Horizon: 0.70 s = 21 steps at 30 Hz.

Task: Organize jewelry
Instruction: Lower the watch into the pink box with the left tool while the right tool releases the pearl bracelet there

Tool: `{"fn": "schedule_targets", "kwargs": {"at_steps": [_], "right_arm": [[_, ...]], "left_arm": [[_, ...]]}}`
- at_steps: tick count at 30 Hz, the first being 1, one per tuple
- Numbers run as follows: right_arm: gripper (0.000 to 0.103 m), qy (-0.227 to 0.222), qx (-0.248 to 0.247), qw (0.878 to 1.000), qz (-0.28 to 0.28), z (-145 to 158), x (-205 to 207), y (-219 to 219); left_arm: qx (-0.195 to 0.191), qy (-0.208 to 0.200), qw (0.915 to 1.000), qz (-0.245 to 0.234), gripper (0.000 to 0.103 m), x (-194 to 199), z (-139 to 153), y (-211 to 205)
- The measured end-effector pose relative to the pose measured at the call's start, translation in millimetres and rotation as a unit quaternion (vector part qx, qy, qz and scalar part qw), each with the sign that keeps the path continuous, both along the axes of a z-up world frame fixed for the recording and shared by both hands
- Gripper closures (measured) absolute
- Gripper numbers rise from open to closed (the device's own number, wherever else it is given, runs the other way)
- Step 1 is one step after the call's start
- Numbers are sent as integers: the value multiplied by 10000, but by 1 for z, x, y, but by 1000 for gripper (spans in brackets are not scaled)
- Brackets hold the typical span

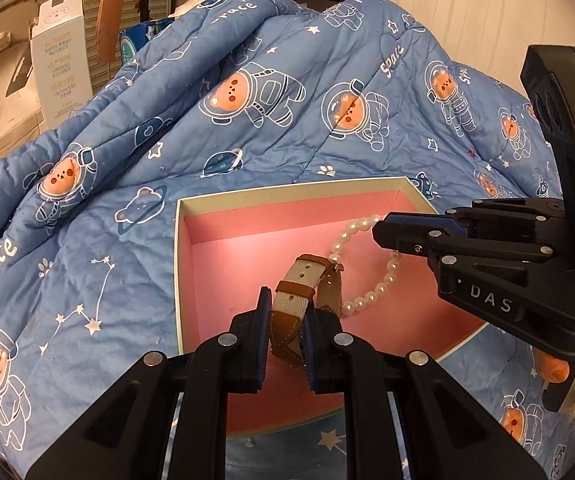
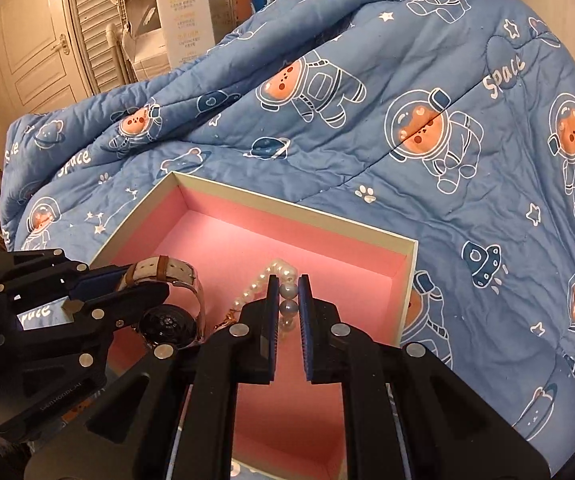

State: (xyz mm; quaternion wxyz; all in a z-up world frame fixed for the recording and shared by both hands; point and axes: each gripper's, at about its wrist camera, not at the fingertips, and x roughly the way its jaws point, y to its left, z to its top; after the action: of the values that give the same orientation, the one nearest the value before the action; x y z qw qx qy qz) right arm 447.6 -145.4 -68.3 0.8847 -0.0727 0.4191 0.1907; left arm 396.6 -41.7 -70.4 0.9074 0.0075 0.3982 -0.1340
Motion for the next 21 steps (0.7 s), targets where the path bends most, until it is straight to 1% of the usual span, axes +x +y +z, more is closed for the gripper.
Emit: {"fn": "schedule_targets", "kwargs": {"at_steps": [4,8,9,10,11,12,13,14,15,17,18,19,20,21], "right_arm": [[93,-53,-231,9997,72,-7,5,4],[92,-176,-458,9986,204,-10,6,11],[86,-219,-499,9982,240,-10,6,12],[79,-256,-542,9979,262,-10,5,13],[58,-313,-576,9975,255,-9,5,14],[49,-417,-564,9973,206,-7,3,13],[49,-541,-513,9971,161,-3,2,11],[49,-630,-498,9967,144,0,1,9],[48,-706,-536,9960,115,3,1,8],[47,-872,-659,9940,52,10,-1,6],[43,-951,-689,9931,7,13,-2,4],[38,-1020,-710,9922,-71,17,-4,1],[29,-1091,-726,9912,-176,21,-8,-3],[28,-1155,-703,9904,-281,24,-12,-8]], "left_arm": [[9,-25,10000,49,89,4,0,0],[165,-134,9998,-37,86,2,3,-4],[222,-175,9996,-68,85,0,4,-5],[268,-247,9993,-83,78,-2,6,-6],[296,-353,9989,-84,65,-5,9,-7],[316,-468,9984,-71,61,-8,13,-6],[335,-570,9978,-43,56,-11,17,-5],[309,-634,9975,-48,53,-13,20,-4],[287,-678,9973,-47,52,-16,24,-2],[315,-805,9963,-22,47,-22,33,1],[343,-895,9954,2,45,-27,37,4],[362,-990,9944,38,39,-32,42,7],[369,-1076,9935,88,30,-38,46,9],[355,-1150,9926,152,26,-45,50,14]]}}
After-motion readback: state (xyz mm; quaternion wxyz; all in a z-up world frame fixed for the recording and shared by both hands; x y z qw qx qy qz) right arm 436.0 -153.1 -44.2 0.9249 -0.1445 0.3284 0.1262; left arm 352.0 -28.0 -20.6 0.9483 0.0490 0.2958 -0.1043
